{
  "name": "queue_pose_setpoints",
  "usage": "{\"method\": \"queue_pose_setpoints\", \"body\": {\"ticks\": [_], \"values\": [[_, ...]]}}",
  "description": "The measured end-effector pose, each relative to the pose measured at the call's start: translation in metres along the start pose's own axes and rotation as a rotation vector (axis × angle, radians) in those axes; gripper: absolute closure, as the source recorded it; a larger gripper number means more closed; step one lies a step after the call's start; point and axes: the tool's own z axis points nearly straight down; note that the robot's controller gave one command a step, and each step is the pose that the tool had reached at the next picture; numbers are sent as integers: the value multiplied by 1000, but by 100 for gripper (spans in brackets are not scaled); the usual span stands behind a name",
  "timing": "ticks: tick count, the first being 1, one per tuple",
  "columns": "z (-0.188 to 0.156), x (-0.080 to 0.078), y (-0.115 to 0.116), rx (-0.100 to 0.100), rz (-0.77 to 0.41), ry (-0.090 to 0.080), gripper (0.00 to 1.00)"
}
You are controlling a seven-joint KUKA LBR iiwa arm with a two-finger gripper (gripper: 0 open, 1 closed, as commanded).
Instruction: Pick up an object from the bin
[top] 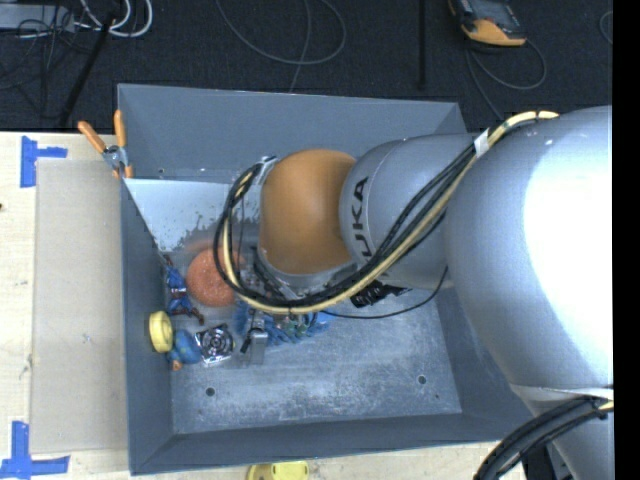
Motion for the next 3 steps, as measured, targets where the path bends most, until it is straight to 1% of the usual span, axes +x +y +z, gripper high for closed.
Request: {"method": "queue_pose_setpoints", "body": {"ticks": [1, 2, 3], "values": [[11, -17, -2, -2, 159, -4, 100], [11, -17, -2, -2, 160, -3, 100], [-25, -13, 2, 2, 162, 8, 100]]}}
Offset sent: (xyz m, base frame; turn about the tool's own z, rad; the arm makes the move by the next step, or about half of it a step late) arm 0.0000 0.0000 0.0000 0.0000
